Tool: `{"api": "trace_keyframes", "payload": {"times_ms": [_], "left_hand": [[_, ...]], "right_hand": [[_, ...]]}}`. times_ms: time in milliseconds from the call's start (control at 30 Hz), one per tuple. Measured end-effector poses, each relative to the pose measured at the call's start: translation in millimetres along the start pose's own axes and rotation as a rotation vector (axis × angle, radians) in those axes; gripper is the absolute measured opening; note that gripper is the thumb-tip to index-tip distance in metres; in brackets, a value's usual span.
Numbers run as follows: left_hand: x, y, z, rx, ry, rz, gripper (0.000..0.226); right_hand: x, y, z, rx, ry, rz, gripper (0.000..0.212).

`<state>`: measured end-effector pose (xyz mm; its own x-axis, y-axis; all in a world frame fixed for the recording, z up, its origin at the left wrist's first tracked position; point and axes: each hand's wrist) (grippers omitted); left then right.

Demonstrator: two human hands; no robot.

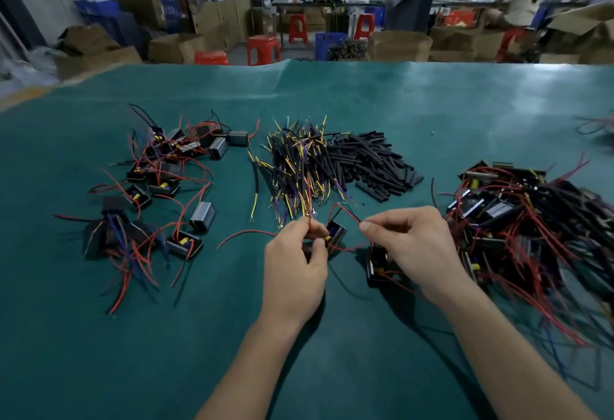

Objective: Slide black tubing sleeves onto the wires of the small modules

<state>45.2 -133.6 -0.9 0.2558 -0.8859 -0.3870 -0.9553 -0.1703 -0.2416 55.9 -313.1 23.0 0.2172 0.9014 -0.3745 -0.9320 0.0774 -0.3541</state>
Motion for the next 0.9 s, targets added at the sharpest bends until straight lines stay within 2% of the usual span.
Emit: {"api": "trace_keyframes", "payload": {"times_ms": [200,400,533,733,900], "left_hand": [[2,3,-1,0.128,-0.056,-0.025,0.021],[0,5,-2,0.173,-0.006,-0.017,0.021],[-2,5,-4,0.173,0.053,0.015,0.025],[-4,4,-4,0.047,0.208,0.064,0.017],[-3,5,-5,0.081,0.148,0.014,0.012]], "right_hand": [[3,-3,0,0.193,-0.229,-0.013,0.007],[2,-4,-1,0.245,-0.286,0.023,0.010],[5,-2,-1,0.168,-0.166,0.084,0.017],[8,1,3,0.057,-0.048,0.126,0.012],[12,6,8,-0.125,0.105,0.088,0.019]]}}
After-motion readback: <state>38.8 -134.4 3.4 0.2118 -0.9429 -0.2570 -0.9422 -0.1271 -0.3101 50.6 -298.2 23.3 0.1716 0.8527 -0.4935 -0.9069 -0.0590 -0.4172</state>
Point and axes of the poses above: each hand's wrist, its own y-axis away from the middle knuckle, its own x-axis out of the palm, z = x × y, and after that the axes turned 10 degrees about -x, right-handed
